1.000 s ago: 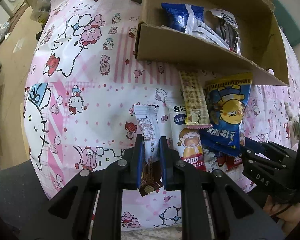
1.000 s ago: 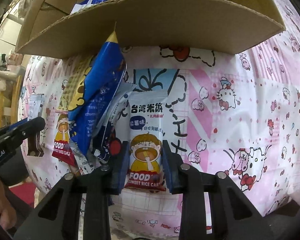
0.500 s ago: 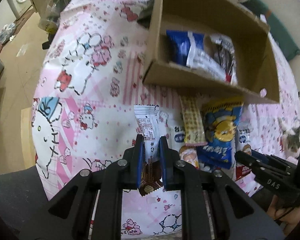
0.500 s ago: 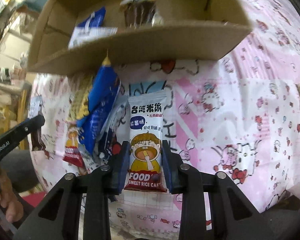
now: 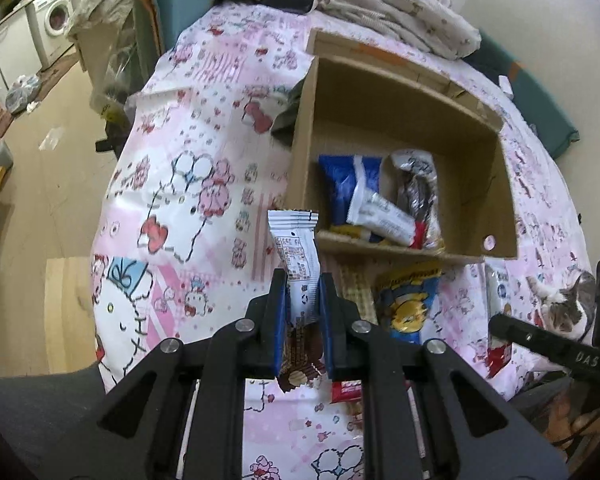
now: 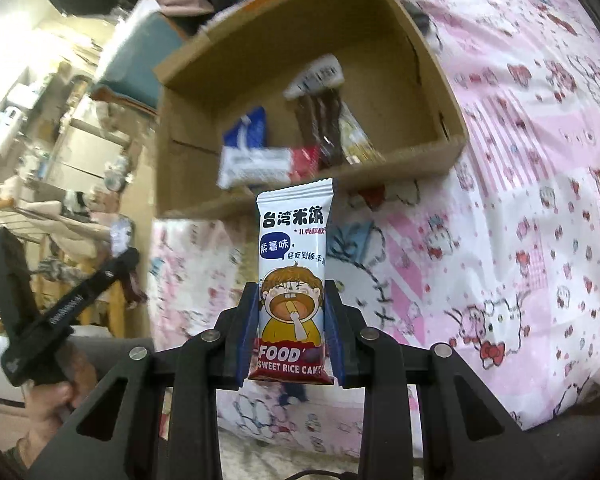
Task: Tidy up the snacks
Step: 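Lift both held snacks and carry them over the cardboard box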
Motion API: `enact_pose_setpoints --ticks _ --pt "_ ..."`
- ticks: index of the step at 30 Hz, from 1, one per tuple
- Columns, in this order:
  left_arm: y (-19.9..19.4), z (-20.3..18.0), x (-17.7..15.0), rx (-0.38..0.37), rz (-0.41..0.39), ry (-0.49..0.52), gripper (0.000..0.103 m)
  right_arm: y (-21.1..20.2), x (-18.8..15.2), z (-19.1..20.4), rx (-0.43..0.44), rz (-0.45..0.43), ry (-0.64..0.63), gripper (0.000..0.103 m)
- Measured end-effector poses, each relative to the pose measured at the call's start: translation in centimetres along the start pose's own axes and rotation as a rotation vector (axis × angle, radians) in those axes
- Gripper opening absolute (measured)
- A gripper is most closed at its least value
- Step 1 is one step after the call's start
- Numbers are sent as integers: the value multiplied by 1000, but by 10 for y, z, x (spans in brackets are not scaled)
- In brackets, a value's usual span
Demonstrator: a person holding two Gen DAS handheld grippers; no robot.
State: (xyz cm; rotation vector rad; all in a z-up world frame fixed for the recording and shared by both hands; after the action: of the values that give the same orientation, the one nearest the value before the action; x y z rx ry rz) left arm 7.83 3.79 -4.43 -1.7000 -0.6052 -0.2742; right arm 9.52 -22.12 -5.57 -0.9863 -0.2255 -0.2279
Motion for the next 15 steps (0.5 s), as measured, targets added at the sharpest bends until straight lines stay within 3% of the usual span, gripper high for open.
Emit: enact_pose_setpoints --ticks 7,15 --pt "-12 -15 37 -16 -52 35 12 -31 39 10 39 -136 3 32" --pt "-5 -43 80 -32 -89 98 12 -33 73 7 20 -189 23 32"
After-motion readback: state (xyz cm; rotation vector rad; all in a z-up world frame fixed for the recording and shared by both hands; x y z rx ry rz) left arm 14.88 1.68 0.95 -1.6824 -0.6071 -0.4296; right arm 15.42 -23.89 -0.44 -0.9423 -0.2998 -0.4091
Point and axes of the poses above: each gripper's, at about its wrist camera, not at the fingertips, and y roughly the way its jaws point, z to its left, x to its top, the point moved 2 cm from there along y, roughly the way its jaws point, and after that the axes turned 4 degrees about -z, right-handed, at the moved point
